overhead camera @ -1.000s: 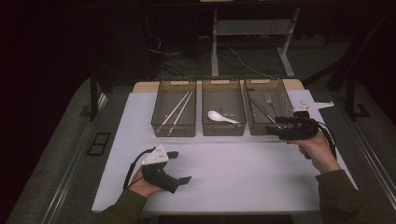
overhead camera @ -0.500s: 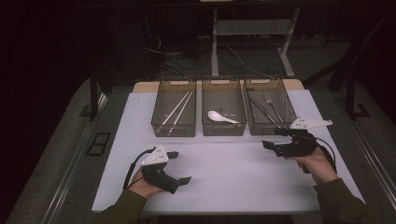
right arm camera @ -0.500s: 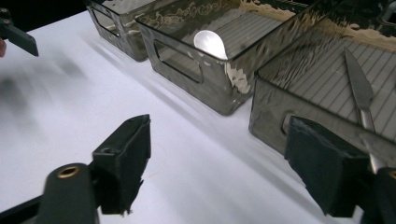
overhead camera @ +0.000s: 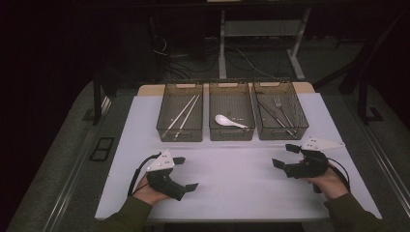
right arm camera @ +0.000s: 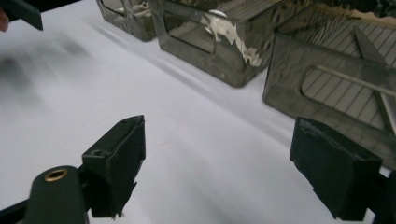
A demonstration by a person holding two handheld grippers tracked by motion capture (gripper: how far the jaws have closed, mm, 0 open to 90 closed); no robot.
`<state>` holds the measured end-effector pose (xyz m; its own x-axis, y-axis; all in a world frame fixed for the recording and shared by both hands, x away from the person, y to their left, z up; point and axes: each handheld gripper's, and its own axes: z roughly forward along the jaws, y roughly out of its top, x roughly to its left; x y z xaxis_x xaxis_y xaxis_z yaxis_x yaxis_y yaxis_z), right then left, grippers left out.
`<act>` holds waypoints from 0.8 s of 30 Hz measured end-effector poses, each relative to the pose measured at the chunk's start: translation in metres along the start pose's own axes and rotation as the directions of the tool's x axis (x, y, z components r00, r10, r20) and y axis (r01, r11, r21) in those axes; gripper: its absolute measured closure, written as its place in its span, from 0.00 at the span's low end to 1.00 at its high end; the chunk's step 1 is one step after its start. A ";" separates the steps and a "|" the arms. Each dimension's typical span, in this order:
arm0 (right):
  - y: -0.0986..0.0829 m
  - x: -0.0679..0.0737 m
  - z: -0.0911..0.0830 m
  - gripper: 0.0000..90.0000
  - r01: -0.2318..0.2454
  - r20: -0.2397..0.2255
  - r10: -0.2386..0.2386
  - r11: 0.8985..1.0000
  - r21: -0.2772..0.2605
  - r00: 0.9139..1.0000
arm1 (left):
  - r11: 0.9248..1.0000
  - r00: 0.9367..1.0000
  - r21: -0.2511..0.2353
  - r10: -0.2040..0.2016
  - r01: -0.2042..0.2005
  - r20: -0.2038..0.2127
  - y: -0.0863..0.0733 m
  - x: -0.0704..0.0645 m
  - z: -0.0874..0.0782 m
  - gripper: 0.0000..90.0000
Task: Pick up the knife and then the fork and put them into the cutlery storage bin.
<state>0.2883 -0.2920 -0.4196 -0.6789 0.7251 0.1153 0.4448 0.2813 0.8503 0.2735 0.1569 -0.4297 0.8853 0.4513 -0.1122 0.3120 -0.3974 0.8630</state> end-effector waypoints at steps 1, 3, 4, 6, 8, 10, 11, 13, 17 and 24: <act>-0.003 0.001 0.000 0.20 0.003 0.002 -0.003 1.000 0.001 1.000 | 1.000 1.000 0.000 0.000 0.000 0.000 0.000 0.000 0.000 0.00; -0.007 0.002 0.000 0.20 0.000 -0.004 0.000 1.000 0.005 1.000 | 1.000 1.000 0.000 0.000 0.000 -0.001 0.000 0.000 0.000 0.00; -0.009 0.003 -0.001 0.20 0.003 -0.008 -0.003 1.000 0.008 1.000 | 1.000 1.000 0.000 0.000 0.000 -0.001 0.000 0.000 0.000 0.00; -0.013 0.004 -0.002 0.20 0.003 -0.007 -0.003 1.000 0.011 1.000 | 1.000 1.000 0.000 0.000 0.000 -0.001 0.000 0.000 0.000 0.00; -0.015 0.005 -0.004 0.20 0.002 -0.007 -0.002 1.000 0.015 1.000 | 1.000 1.000 0.000 -0.001 0.001 -0.001 0.000 0.000 0.000 0.00; -0.018 0.006 -0.006 0.20 0.000 -0.011 0.000 1.000 0.015 1.000 | 1.000 1.000 0.000 -0.001 0.001 -0.001 0.000 0.000 0.000 0.00; -0.019 0.007 -0.006 0.20 -0.002 -0.011 0.002 1.000 0.019 1.000 | 1.000 1.000 0.000 -0.001 0.001 -0.001 0.000 0.000 0.000 0.00; -0.022 0.008 -0.008 0.19 0.002 -0.017 -0.001 1.000 0.025 1.000 | 1.000 1.000 0.000 -0.001 0.001 -0.001 0.000 0.000 0.000 0.00; -0.028 0.010 -0.009 0.19 0.006 -0.015 -0.005 0.999 0.037 1.000 | 1.000 1.000 0.000 -0.001 0.001 -0.001 0.000 0.000 0.000 0.00; -0.034 0.011 -0.010 0.13 -0.002 0.019 0.001 0.999 0.045 1.000 | 1.000 1.000 0.001 -0.002 0.002 -0.001 0.000 0.000 0.000 0.00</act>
<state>0.2597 -0.2998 -0.4418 -0.6675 0.7370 0.1063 0.4717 0.3080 0.8262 0.2732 0.1569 -0.4297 0.8843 0.4530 -0.1136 0.3142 -0.3969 0.8624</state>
